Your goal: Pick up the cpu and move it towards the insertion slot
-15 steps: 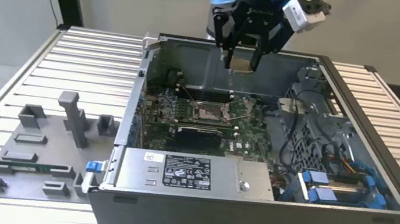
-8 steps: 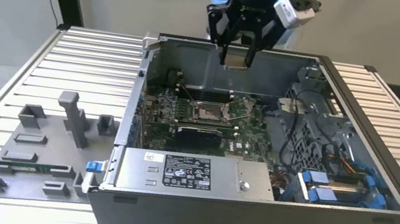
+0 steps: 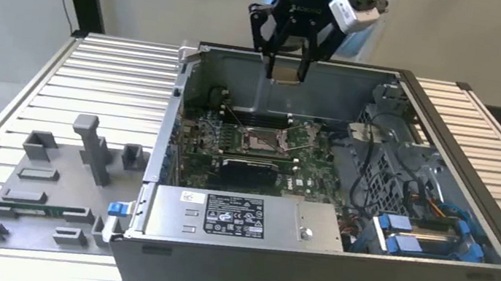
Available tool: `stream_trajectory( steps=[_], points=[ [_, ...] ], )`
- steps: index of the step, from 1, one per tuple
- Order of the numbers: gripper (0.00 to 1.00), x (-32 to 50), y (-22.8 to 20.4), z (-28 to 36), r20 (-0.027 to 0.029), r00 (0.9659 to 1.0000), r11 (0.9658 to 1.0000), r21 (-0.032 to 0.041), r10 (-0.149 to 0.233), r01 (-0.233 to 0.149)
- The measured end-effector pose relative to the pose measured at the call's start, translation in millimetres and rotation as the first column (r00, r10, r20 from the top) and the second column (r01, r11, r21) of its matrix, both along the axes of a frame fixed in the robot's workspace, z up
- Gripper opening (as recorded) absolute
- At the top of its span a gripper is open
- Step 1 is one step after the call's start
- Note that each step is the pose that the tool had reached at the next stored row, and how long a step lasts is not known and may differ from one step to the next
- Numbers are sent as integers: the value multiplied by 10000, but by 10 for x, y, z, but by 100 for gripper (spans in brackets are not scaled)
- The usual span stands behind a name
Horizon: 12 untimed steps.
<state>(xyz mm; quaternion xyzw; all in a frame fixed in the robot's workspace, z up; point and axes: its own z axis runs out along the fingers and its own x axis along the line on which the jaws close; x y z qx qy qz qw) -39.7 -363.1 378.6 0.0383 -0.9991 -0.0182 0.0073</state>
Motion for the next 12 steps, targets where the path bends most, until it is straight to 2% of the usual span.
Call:
stream_trajectory(
  steps=[4,12],
  points=[
    [0,-56,43,-12,-1,10000,10000,-1,-36,36],
    [0,-69,191,-24,-1,10000,10000,-1,-39,39]
  ],
)
